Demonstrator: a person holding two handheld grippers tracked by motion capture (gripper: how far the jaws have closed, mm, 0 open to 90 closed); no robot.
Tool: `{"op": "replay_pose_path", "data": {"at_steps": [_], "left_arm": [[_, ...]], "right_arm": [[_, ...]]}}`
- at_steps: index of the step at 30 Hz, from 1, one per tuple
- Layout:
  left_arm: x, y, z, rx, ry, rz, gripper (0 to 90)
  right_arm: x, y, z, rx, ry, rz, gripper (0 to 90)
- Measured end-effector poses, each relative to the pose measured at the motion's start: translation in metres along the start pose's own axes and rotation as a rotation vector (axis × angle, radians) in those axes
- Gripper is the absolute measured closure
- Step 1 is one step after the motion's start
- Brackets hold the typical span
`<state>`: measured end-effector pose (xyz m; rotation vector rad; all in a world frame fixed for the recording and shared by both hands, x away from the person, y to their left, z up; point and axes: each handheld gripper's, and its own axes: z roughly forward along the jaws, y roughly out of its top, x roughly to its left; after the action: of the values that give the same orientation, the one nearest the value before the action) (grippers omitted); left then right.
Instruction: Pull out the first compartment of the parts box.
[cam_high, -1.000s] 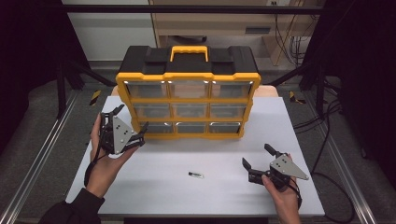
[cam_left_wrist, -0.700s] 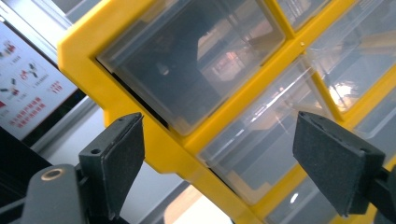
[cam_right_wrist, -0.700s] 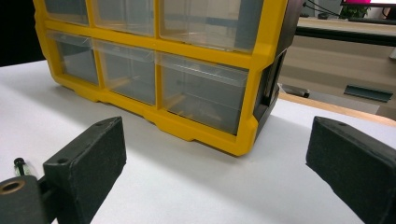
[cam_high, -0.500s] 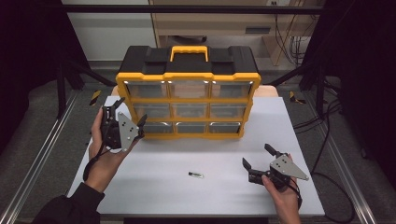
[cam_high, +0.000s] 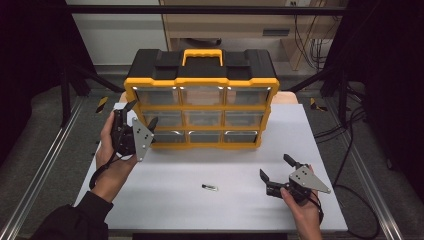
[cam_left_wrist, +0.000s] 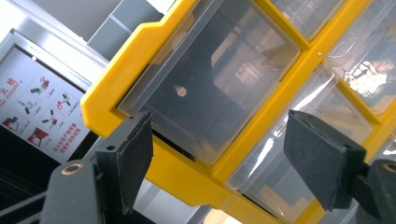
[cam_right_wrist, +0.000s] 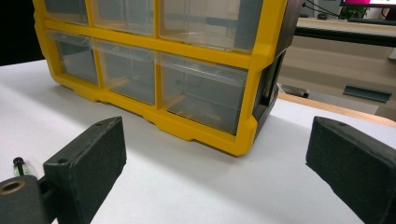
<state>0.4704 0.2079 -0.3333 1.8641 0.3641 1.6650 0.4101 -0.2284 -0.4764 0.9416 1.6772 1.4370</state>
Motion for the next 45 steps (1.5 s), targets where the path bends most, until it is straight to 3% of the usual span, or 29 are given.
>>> {"op": "replay_pose_path", "data": {"at_steps": [4, 17, 26, 35, 39, 45], "left_arm": [[0.000, 0.002, 0.000, 0.005, 0.004, 0.050, 28.9], [-0.001, 0.006, 0.002, -0.001, 0.037, 0.123, 31.5], [-0.005, 0.011, 0.009, -0.003, 0.076, 0.240, 37.7], [-0.002, 0.012, 0.009, -0.006, 0.104, 0.271, 42.9], [-0.001, 0.016, 0.008, -0.010, 0.116, 0.320, 46.6], [-0.002, 0.016, 0.010, -0.009, 0.118, 0.347, 50.7]], "right_arm": [[0.000, 0.000, 0.000, -0.001, -0.001, 0.000, 5.5], [0.000, 0.000, 0.000, 0.002, 0.000, 0.000, 5.8], [0.003, 0.001, 0.000, 0.001, 0.004, -0.016, 6.0], [0.004, 0.002, 0.000, 0.004, 0.006, -0.018, 6.1], [0.004, 0.002, 0.000, 0.003, 0.004, -0.021, 6.2], [0.004, 0.002, 0.000, 0.004, 0.005, -0.023, 6.2]]}}
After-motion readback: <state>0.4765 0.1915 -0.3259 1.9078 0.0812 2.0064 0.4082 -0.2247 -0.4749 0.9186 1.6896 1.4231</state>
